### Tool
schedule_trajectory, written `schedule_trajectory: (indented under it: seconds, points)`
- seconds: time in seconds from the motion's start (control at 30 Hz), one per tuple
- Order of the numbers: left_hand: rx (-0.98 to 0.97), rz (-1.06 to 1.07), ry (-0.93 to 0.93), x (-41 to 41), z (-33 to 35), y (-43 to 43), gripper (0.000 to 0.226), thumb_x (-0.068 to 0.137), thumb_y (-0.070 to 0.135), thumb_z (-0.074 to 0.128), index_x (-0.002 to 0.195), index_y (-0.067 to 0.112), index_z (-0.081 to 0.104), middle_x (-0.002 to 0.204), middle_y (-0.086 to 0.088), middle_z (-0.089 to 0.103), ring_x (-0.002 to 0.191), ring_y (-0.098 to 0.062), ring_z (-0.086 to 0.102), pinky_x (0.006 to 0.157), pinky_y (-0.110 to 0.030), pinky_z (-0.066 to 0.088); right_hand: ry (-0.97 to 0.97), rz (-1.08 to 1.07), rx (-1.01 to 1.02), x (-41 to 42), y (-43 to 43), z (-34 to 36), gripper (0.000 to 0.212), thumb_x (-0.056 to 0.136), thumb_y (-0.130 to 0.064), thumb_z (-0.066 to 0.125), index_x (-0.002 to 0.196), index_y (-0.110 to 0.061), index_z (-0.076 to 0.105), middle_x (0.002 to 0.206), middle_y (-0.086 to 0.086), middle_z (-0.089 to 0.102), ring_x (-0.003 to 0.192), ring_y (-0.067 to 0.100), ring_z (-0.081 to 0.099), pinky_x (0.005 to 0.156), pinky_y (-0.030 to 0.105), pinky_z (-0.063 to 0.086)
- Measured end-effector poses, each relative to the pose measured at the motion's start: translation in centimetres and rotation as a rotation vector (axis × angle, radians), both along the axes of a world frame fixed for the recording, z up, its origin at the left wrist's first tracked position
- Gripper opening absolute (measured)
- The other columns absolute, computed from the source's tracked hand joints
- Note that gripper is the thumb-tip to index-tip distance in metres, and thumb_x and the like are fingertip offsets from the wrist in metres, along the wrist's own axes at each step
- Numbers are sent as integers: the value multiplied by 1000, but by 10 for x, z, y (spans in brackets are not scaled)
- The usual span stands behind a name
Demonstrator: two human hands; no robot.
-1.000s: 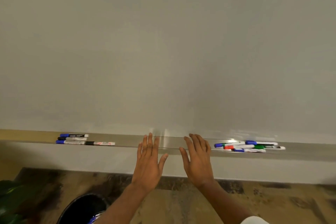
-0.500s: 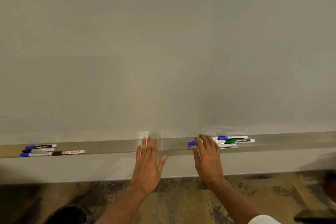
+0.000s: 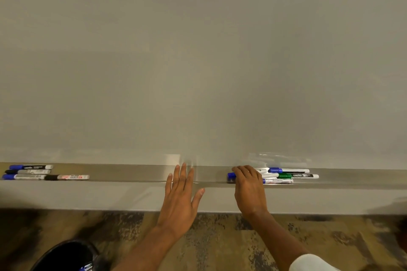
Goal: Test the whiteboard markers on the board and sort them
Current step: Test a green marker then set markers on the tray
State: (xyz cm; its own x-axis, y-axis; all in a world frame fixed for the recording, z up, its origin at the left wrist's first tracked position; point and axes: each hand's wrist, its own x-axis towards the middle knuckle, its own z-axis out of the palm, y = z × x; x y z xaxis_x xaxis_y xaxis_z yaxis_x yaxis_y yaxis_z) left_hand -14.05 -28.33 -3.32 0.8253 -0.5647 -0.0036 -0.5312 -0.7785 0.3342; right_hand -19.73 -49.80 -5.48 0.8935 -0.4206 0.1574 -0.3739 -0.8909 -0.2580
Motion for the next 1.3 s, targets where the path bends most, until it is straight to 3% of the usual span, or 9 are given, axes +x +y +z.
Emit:
schedule_trajectory:
  seconds: [0.2,0.47,0.6,0.73,0.83,0.93,1.0,1.1,1.3]
  points:
    - [-46,7,0,-1,-9,2,72,100,66,4,161,27,-2,168,4,-19,151,-8,-28,122,-32,-19,67,48,1,10,-7,-15,47,71,-12,86,115,-21,68,115,2,70,114,26,60,100,43,48]
    - [-79,31,26,4,-9,7,73,98,67,1,161,30,-3,167,10,-20,150,-5,-29,122,-30,-20,51,92,-45,21,-14,-21,48,68,-13,87,112,-20,70,111,2,71,106,25,64,98,43,49]
    - [-117,37,20,6,-10,8,70,100,65,7,161,30,3,169,9,-15,151,-4,-26,122,-27,-20,-23,155,-57,26,-10,-22,51,59,-13,92,105,-20,71,103,1,73,96,22,68,89,39,54]
    - [-165,43,32,8,-7,7,69,99,65,6,160,33,5,168,13,-11,151,-1,-23,122,-23,-19,-130,228,-34,30,2,-23,52,63,-9,89,111,-16,69,109,4,70,101,23,66,91,38,54]
    - [-304,75,52,11,-3,8,60,101,62,15,156,37,19,167,18,6,154,2,-8,124,-21,-5,-212,267,41,38,18,-13,50,71,-6,85,116,-14,67,114,6,68,104,25,64,93,40,56]
    - [-578,186,143,14,11,5,43,107,48,36,148,37,44,158,23,33,151,6,19,123,-25,21,-350,248,230,47,41,10,41,82,-6,76,120,-12,65,118,7,67,109,24,62,97,40,53]
    - [-754,289,280,20,32,3,38,105,36,49,142,37,53,147,28,47,142,8,37,114,-18,36,-456,195,475,52,58,36,30,92,-9,66,121,-15,64,119,0,65,113,15,59,100,34,50]
    - [-944,354,439,31,74,2,34,104,30,54,137,33,59,137,22,61,131,6,52,100,-5,40,-567,146,921,56,85,83,25,94,-7,64,115,-19,66,112,-6,66,109,15,63,96,26,50]
    - [-1147,254,722,42,160,16,31,103,23,55,132,20,67,127,2,72,123,-14,64,109,-33,47,-569,136,1412,56,121,174,27,91,-3,65,114,-15,71,108,1,74,106,19,68,93,34,54]
